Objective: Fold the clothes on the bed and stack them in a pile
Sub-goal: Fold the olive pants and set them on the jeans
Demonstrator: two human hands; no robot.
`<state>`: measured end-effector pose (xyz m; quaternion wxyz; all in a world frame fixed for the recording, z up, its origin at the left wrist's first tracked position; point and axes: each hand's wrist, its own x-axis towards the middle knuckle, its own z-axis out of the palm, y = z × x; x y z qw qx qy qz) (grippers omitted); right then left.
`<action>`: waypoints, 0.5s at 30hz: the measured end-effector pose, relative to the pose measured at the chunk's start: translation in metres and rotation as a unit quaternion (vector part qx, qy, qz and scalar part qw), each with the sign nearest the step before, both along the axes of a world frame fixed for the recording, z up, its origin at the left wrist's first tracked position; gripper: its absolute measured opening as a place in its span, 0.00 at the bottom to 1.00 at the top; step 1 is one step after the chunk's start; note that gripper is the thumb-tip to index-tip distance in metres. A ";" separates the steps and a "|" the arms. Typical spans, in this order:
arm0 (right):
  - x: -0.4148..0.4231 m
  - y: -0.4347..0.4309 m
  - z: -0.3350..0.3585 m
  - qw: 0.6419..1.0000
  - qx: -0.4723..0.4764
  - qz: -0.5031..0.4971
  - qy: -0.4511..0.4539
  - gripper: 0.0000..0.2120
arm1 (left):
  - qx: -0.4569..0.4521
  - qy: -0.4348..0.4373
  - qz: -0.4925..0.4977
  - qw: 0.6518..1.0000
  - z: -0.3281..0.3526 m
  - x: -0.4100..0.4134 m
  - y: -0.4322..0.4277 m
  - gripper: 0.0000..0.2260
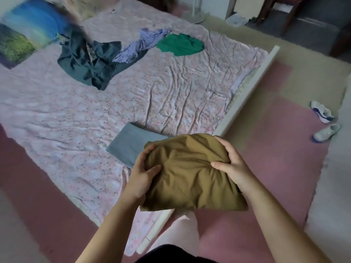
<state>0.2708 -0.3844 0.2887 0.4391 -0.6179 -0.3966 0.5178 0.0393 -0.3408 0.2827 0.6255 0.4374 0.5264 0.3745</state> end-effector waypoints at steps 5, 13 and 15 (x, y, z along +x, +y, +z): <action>0.003 0.096 -0.016 0.997 -0.016 0.080 0.016 0.31 | -0.012 0.008 0.098 0.995 -0.017 0.001 0.051 0.25; -0.023 0.196 -0.055 0.963 -0.095 0.252 -0.002 0.29 | -0.103 0.025 0.275 0.956 -0.050 -0.010 0.071 0.24; -0.029 0.215 -0.070 0.947 -0.120 0.297 -0.004 0.29 | -0.119 0.040 0.312 0.942 -0.060 -0.008 0.072 0.24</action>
